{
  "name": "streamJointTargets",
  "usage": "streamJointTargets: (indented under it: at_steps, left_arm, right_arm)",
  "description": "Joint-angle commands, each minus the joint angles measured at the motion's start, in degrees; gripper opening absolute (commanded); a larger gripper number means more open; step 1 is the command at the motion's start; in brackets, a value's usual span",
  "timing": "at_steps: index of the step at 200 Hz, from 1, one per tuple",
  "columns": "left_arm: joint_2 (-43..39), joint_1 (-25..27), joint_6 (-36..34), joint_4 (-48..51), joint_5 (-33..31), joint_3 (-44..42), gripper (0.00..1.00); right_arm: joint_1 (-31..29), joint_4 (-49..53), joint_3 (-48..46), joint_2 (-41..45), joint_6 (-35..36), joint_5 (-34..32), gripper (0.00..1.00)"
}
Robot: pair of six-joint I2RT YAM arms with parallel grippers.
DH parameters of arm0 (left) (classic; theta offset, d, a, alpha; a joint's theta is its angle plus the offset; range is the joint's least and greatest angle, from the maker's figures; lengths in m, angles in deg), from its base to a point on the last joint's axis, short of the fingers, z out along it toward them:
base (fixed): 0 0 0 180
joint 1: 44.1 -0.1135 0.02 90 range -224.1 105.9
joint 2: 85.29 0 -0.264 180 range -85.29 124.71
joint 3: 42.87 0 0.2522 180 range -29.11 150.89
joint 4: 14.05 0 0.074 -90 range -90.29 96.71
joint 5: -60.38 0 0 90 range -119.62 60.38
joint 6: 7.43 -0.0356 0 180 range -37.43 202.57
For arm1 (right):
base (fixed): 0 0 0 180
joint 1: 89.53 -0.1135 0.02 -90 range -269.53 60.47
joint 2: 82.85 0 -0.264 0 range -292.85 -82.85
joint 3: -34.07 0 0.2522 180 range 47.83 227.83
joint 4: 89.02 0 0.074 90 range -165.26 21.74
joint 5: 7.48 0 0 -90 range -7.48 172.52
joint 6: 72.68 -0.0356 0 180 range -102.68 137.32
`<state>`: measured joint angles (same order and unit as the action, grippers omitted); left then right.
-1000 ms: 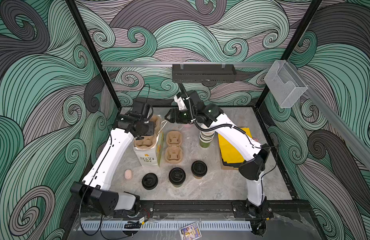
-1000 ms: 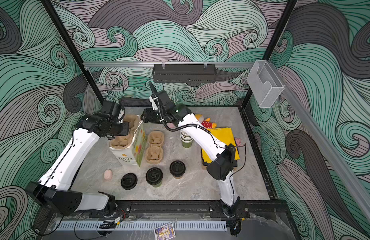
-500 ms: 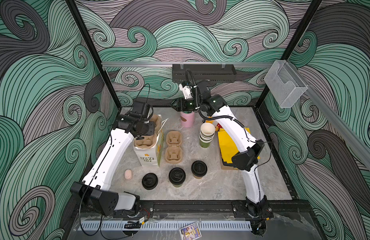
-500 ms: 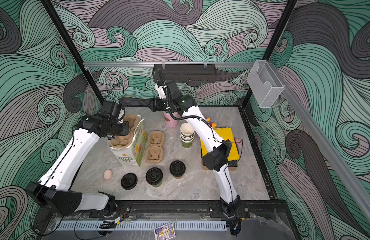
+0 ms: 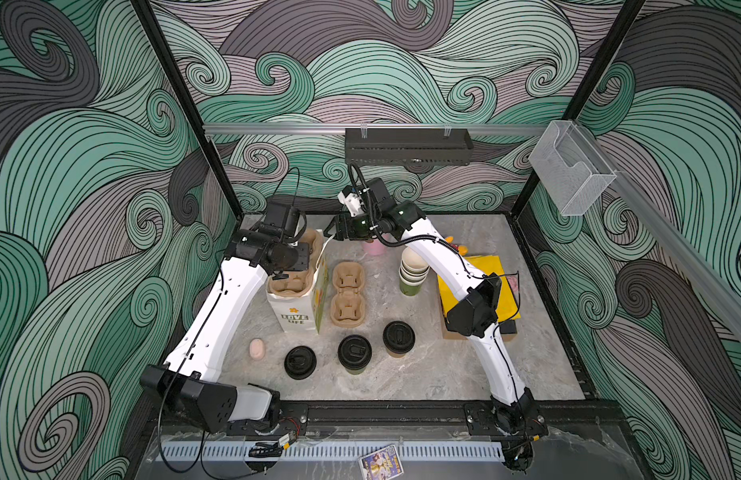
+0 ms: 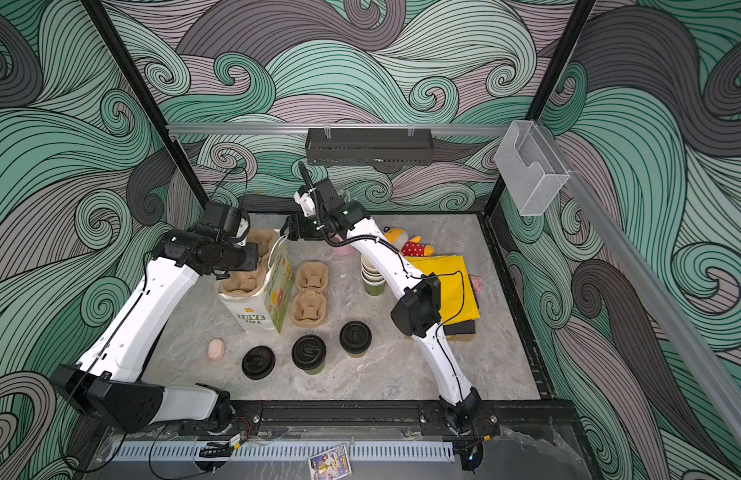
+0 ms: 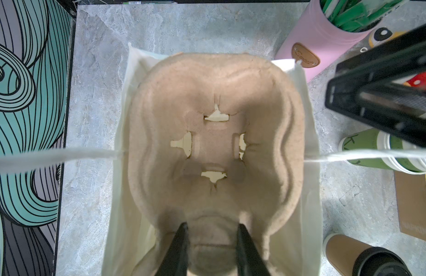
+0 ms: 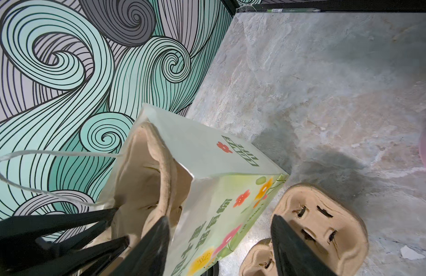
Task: Pack the takeout coffee
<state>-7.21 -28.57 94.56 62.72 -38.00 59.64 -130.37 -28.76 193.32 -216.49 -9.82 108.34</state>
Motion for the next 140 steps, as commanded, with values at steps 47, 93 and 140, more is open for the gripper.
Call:
streamJointTargets:
  at_steps: [47,93,140]
  left_arm:
    - [-1.3,0.3,-0.7,0.0,-0.4,-0.7,0.05]
    - [-1.3,0.3,-0.8,-0.1,-0.4,-0.6,0.05]
    - [-1.2,0.3,-0.9,-0.1,-0.5,-0.7,0.04]
  right_arm:
    - [-1.1,-3.3,-0.4,-0.8,-2.7,0.0,0.69]
    - [-1.3,-3.3,-0.2,-1.9,-3.6,-2.7,0.67]
    - [-1.3,-3.1,-0.3,-2.0,-3.9,-4.1,0.65]
